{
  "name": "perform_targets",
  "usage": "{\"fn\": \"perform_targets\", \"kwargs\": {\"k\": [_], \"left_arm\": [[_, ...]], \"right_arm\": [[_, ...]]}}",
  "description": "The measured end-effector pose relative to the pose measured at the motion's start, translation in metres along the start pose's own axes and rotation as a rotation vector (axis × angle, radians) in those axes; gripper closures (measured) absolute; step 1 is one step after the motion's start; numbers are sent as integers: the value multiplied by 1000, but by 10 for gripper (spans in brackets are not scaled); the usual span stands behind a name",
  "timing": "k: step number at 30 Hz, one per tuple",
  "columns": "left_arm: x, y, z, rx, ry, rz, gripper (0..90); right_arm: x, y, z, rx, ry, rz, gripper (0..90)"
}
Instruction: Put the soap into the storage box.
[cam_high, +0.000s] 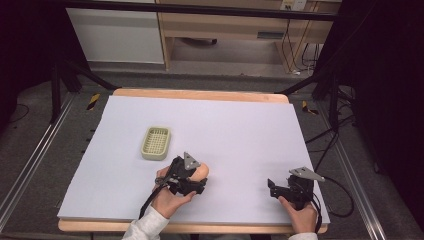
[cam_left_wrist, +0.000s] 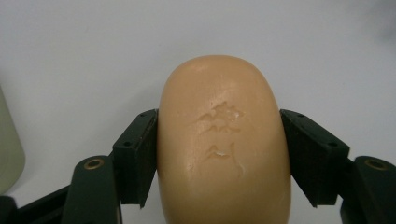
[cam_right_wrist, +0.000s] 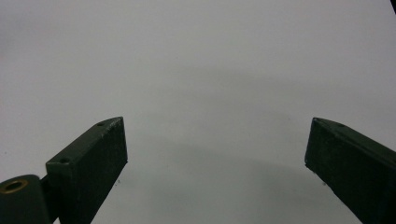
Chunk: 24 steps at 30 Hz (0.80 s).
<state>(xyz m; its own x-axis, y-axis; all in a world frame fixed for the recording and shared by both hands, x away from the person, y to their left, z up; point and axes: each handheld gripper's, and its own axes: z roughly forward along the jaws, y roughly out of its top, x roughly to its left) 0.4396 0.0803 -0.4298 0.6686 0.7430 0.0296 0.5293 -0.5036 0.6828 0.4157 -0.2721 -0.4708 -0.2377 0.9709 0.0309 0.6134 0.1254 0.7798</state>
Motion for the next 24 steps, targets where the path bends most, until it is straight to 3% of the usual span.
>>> {"fn": "perform_targets", "kwargs": {"k": [15,24], "left_arm": [[23,-12,-17,-19,24,-44,315],[42,-15,-26,-44,55,-97,315]], "right_arm": [[2,1,0,-1,3,-8,60],[2,1,-1,-4,2,-17,60]]}}
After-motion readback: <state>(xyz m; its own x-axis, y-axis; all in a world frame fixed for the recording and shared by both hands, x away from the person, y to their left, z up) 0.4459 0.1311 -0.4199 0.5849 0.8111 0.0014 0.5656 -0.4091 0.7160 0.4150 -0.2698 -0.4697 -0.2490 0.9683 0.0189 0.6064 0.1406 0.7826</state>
